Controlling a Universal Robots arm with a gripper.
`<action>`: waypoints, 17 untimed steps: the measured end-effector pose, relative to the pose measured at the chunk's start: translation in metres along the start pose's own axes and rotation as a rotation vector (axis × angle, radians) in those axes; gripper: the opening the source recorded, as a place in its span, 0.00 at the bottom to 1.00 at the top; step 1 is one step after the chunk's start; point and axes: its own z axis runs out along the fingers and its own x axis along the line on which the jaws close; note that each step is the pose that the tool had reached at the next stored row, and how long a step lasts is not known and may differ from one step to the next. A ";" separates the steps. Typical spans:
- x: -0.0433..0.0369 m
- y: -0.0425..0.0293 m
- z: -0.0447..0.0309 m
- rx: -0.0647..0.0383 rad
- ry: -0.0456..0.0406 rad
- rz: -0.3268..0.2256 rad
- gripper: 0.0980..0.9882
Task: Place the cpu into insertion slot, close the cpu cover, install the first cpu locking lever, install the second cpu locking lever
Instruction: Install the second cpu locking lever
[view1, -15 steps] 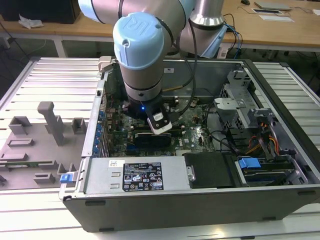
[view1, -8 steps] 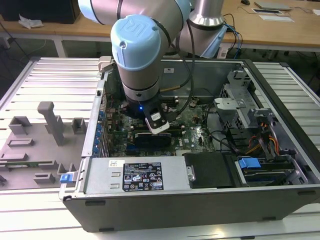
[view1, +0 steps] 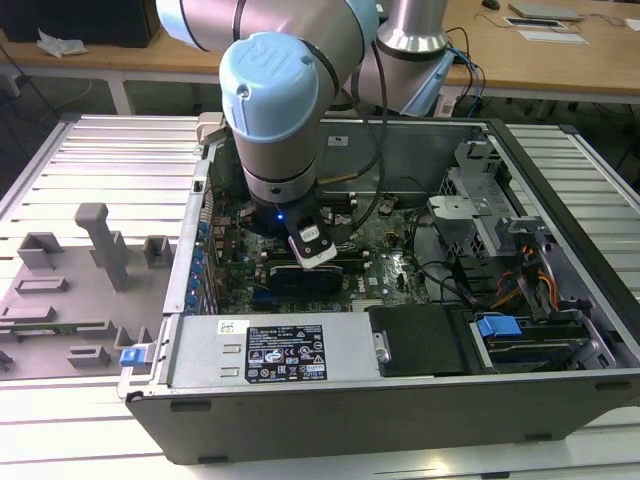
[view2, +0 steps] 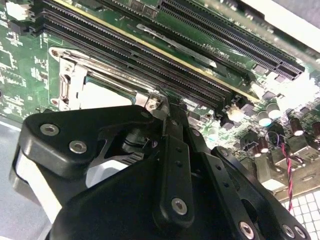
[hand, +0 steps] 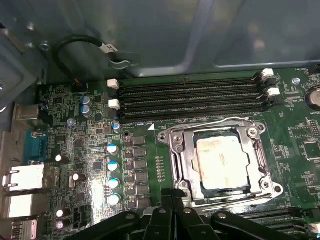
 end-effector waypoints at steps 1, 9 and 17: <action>-0.0002 0.0013 -0.0039 0.005 -0.0005 0.000 0.01; -0.0057 0.0090 -0.0285 0.062 -0.0017 -0.001 0.01; -0.0310 0.0088 -0.0268 0.063 0.0113 0.005 0.01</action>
